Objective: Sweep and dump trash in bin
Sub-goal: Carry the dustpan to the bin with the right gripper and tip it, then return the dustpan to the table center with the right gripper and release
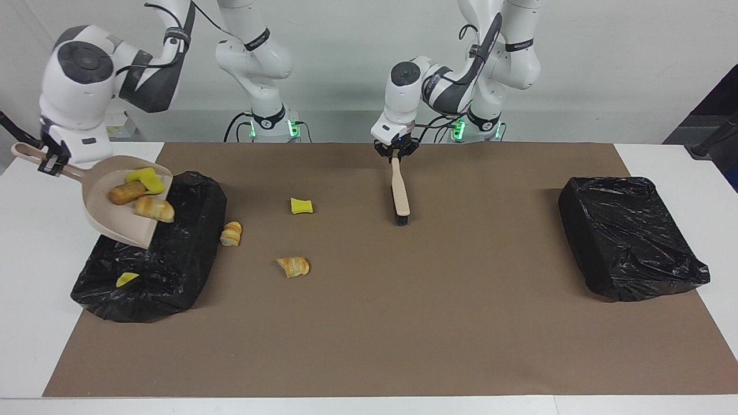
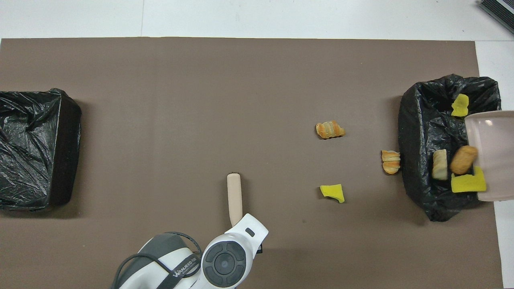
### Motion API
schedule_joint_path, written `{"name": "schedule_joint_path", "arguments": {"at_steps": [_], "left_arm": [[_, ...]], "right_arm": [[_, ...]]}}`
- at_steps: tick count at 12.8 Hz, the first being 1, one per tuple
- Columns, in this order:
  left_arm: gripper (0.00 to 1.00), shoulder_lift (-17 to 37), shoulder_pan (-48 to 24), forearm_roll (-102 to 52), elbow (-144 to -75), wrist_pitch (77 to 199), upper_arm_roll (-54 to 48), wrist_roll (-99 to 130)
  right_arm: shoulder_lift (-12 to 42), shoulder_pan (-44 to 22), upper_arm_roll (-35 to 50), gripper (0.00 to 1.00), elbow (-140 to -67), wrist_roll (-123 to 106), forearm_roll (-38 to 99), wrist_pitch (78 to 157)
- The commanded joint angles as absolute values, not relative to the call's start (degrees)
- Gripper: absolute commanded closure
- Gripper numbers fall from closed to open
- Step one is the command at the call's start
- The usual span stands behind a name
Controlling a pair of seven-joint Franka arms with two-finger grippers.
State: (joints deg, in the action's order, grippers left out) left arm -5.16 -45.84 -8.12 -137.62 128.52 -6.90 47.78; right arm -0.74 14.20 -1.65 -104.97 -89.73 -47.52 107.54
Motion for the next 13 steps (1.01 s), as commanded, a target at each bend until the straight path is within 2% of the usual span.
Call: {"name": "schedule_joint_path", "arguments": {"at_steps": [1,5,8,11,13], "left_arm": [[0.00,-4.9,-46.0,-7.7,-137.6,129.5,-6.0,48.9],[0.00,-4.9,-40.7,-6.7,-134.6,128.3,-5.7,48.2],[0.00,-5.6,-30.7,-4.0,-130.3,126.9,-5.5,46.2],[0.00,-6.2,-20.8,-4.0,-125.6,119.6,-5.5,35.4],[0.00,-6.6,-14.2,-4.0,-122.9,114.6,-5.4,25.8]], "right_arm": [[-2.4,17.0,-1.7,1.00,-105.3,-90.2,-49.7,108.3],[-2.8,15.9,-0.4,1.00,-103.4,-90.4,-46.6,107.1],[-3.2,15.9,1.8,1.00,-104.0,-85.7,-36.2,104.9],[-3.6,15.9,2.5,1.00,-104.9,-84.3,-25.2,104.4],[-3.6,13.1,2.6,1.00,-106.3,-75.4,-20.6,102.7]]}}
